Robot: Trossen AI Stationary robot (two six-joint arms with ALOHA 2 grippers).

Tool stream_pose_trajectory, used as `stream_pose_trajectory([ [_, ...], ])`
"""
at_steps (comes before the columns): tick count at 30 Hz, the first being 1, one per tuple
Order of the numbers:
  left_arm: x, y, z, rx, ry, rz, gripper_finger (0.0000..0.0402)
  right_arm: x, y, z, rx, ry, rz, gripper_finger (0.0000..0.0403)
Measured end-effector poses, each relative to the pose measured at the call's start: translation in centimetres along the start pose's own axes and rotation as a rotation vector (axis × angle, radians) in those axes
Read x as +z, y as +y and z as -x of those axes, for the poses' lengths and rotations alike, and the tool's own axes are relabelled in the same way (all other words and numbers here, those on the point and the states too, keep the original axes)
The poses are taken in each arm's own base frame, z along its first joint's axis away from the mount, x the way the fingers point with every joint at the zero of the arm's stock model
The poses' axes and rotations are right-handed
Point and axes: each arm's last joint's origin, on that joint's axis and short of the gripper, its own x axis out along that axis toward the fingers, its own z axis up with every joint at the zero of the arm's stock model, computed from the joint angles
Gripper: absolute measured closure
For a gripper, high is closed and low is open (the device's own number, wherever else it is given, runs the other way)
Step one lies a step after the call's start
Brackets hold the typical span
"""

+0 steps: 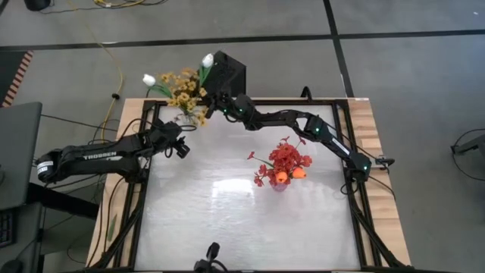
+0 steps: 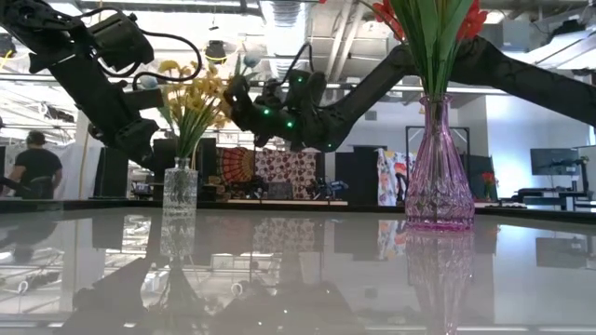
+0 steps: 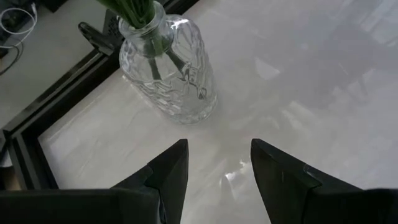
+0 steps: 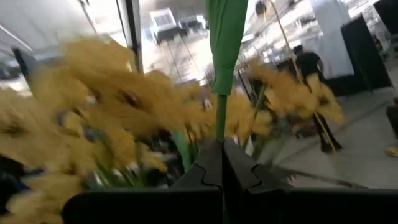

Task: Sort flowers into vase by color
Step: Put the white flower into the clear transparent vase

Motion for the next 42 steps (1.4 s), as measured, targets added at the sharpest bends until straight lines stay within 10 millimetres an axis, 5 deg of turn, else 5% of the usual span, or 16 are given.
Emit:
stream_pose_trajectory([
  [23, 0.0, 0.0, 0.0, 0.001, 0.000, -0.005, 0.0238, -2.1, 0.5, 0.1, 0.042, 0.200, 0.246, 0.0369],
  [34, -0.1, 0.0, 0.0, 0.002, 0.006, -0.008, 0.0238, -1.9, -0.3, 0.0, 0.031, 0.299, 0.228, 0.0314],
  [42, -0.1, 0.0, 0.0, 0.003, 0.011, -0.006, 0.0238, -0.2, -2.0, -0.7, 0.230, 0.425, 0.121, 0.0227],
])
